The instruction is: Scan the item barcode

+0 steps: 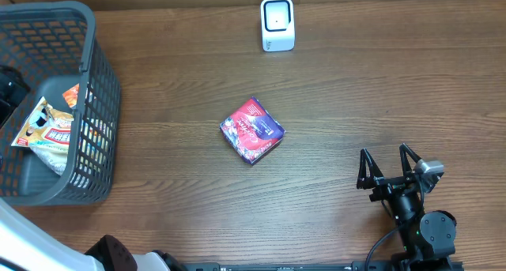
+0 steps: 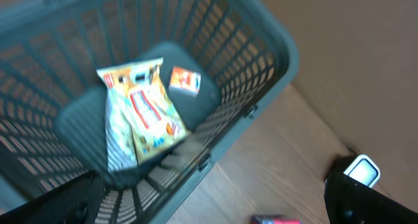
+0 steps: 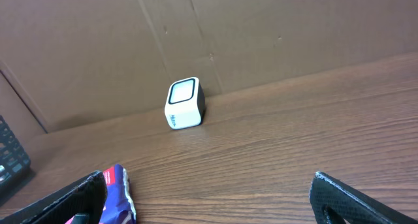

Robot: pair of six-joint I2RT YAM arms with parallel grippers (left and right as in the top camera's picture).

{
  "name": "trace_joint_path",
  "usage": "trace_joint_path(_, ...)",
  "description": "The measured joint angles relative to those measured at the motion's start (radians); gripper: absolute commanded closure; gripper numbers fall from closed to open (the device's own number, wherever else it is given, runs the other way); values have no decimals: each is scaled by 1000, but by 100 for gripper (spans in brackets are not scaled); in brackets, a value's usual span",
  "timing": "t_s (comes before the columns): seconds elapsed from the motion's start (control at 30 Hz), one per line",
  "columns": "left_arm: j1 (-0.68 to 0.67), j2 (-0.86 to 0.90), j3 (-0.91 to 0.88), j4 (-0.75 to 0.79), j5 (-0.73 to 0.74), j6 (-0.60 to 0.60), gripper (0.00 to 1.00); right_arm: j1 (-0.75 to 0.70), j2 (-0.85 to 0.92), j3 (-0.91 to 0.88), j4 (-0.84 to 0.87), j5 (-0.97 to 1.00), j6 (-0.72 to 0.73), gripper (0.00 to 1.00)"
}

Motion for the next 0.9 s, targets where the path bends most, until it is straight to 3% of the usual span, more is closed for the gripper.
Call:
trace_joint_path(0.23,0,13,-151,-2,117,3,0,0,0,0,0,0,0,0)
trace_joint_path(0.53,0,26,-167,37,145,3,0,0,0,0,9,28,0,0)
trace_joint_path(0.9,0,26,-168,11,137,3,0,0,1,0,368,-140,210,0)
